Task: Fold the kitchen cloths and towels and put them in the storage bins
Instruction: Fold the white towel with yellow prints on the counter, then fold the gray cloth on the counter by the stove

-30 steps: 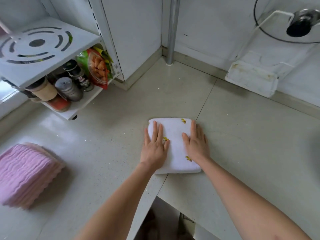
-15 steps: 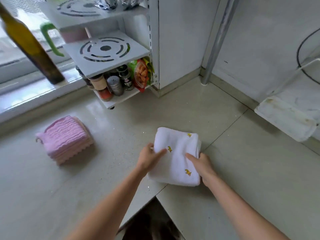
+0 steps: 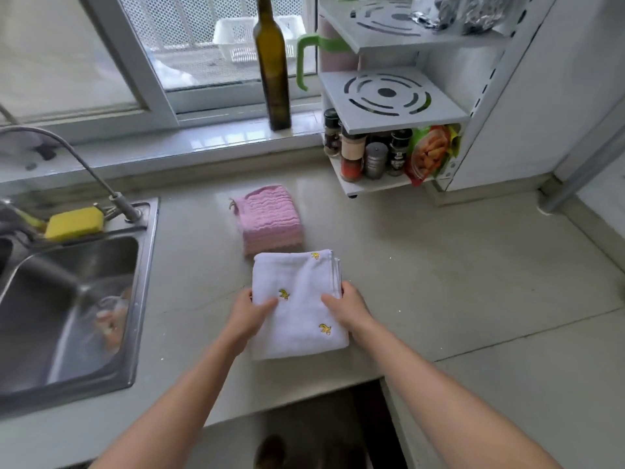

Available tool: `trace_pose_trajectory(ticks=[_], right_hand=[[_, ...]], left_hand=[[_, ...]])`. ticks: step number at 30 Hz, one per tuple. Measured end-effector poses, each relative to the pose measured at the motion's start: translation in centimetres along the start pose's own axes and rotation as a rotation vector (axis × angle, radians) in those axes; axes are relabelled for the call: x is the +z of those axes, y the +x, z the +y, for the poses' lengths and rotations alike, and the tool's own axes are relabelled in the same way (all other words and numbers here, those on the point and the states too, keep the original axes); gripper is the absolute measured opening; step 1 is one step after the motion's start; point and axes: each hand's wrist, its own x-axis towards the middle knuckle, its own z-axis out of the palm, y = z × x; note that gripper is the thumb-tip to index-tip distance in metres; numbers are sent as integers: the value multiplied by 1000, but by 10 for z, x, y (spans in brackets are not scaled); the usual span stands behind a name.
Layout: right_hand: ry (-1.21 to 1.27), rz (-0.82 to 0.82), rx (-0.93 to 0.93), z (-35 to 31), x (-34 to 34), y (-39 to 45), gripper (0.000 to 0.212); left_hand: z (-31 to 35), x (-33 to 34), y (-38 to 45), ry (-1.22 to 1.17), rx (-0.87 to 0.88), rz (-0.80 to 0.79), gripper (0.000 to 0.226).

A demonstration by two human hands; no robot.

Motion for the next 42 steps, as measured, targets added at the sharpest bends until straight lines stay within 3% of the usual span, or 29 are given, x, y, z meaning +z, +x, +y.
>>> trace_pose_trajectory(ticks=[4,6,9,12,14,17,22,27,32,37,42], right_hand=[[-98,40,21,-3,26,1,20],[-142,87,33,-4,33,2,21],[-212,176,46,-5,40,0,25],[-271,230,79,-2,42,-9,24],[-299,283,90,1,36,-18,18],[-279,428,86,14,19,-42,4],[-341,602,119,42,-17,-113,13],[-367,805,180,79,-43,-213,12],[-322,1002,354,140,-32,-348,13],[-180,1230,586,215,20,-514,13],[-90,1376,799,279,98,-672,16]], left_hand=[[-21,-21,19,28,-38,-19,47],[-29,-29,30,80,-35,-77,46],[-24,-40,37,190,25,-171,23],[-12,-49,41,511,217,-64,31],[-1,-51,39,683,441,-17,32],[18,-40,30,812,695,-215,27],[38,19,-11,1140,902,-580,29],[45,85,-96,1397,1213,-784,28],[23,144,-209,1480,1541,-989,30],[-46,181,-356,1460,1880,-1246,34],[-139,173,-506,1402,2068,-1412,31]])
